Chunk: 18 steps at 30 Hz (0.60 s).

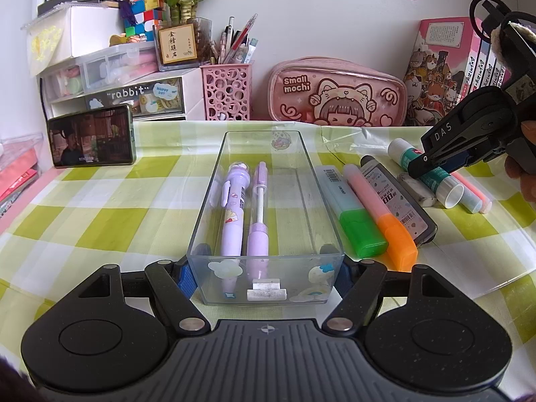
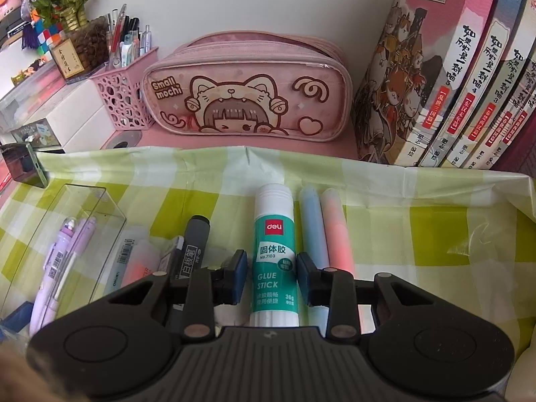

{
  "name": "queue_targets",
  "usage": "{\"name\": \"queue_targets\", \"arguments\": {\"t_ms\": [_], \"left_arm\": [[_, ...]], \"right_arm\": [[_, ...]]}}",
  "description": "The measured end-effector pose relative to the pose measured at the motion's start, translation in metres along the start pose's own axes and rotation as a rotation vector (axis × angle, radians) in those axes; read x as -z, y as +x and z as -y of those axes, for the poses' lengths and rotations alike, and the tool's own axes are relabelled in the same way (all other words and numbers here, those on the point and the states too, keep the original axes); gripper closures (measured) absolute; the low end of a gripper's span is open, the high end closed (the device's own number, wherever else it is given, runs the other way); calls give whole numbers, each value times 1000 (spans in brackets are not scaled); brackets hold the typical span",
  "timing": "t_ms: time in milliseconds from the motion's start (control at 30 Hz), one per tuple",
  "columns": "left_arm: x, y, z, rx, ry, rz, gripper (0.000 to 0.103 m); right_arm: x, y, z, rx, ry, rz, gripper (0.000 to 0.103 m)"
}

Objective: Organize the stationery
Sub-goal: 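Grasp the white Deli glue stick with the right gripper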

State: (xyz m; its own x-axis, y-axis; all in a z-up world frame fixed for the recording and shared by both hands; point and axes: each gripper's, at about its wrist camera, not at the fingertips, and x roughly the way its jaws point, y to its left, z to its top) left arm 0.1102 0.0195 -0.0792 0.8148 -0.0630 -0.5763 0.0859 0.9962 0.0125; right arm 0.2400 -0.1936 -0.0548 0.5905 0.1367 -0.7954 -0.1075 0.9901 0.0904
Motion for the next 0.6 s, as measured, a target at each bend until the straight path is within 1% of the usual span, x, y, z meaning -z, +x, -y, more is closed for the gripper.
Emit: {"name": "queue_targets", "arguments": {"t_ms": [33, 300, 600], "left_arm": [[0, 0, 0, 0, 0, 0, 30], [0, 0, 0, 0, 0, 0, 30], [0, 0, 0, 0, 0, 0, 30]], "right_arm": [[0, 0, 0, 3, 5, 2, 56], [3, -4, 7, -23, 86, 14, 56], [6, -21, 11, -44, 153, 63, 56]]}}
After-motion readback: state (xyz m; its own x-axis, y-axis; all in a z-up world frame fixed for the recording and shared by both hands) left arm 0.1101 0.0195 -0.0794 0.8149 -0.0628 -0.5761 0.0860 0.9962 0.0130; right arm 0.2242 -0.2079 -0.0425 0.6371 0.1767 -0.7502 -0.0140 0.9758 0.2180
